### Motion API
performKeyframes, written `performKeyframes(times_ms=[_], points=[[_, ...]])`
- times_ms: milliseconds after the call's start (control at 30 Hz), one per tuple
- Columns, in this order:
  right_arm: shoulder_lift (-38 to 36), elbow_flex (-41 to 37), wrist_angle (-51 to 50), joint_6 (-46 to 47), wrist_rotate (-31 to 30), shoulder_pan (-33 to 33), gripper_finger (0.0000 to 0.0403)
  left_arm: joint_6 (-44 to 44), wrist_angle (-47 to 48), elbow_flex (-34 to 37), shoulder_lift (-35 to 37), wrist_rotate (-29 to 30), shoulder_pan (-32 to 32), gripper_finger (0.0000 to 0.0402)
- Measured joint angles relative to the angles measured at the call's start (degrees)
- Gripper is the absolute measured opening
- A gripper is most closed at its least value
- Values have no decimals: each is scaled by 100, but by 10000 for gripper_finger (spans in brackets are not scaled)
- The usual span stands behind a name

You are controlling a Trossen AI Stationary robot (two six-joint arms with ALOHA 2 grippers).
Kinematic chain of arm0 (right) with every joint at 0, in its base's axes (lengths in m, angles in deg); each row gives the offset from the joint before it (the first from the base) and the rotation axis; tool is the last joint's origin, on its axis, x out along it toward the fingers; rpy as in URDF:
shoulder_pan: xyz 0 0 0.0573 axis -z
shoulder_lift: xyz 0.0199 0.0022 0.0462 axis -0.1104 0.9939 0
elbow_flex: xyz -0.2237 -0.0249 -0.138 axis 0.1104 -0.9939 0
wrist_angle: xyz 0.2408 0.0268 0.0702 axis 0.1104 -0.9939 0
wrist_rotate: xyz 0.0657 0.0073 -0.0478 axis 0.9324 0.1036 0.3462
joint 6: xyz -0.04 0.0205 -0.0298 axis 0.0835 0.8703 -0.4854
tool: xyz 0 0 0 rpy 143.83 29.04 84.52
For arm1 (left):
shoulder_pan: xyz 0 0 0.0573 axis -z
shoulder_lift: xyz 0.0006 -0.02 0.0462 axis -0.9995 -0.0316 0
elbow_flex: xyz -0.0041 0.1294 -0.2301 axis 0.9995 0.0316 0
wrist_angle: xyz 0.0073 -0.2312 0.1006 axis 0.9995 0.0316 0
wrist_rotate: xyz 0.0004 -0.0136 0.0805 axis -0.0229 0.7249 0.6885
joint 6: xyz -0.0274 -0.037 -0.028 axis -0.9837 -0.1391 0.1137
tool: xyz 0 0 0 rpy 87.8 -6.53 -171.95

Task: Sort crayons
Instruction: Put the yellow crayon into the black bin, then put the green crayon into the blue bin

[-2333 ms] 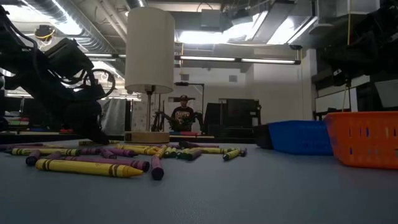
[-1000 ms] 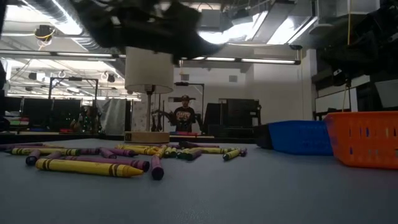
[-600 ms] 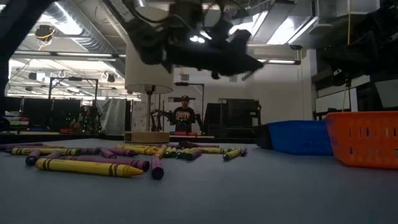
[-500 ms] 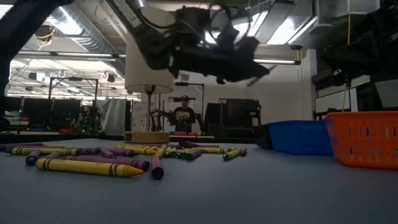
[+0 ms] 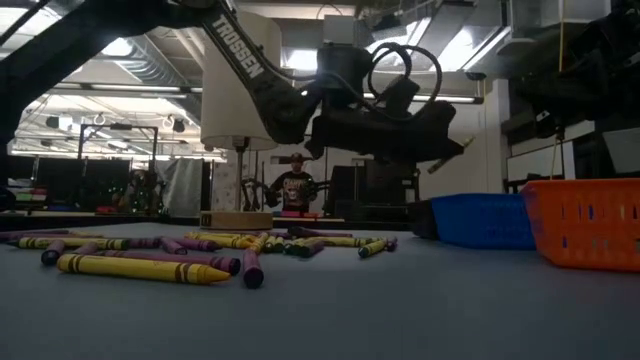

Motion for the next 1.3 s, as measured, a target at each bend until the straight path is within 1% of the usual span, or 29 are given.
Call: performKeyframes(times_ms=[267,700,867,933,1033,1133,1233,1300], points=[[1,0,0,1,0,-2,3,-3,13,-15,4,68,-65,43],[-1,0,-3,1,0,-2,3,0,49,-13,8,70,-69,111],[1,0,-2,8,0,-2,3,2,-15,-8,107,72,-83,126],[-1,0,0,8,0,-2,3,0,98,-4,195,70,-91,129],[-1,0,18,8,0,-1,3,1,442,-4,450,73,-97,129],[1,0,83,8,-1,-2,3,3,1083,-4,824,69,-95,125],[-1,0,215,6,-6,-2,3,10,2013,-4,1325,-10,-95,118],[1,0,228,5,-10,-2,3,93,2797,-4,1697,-30,-95,114]])
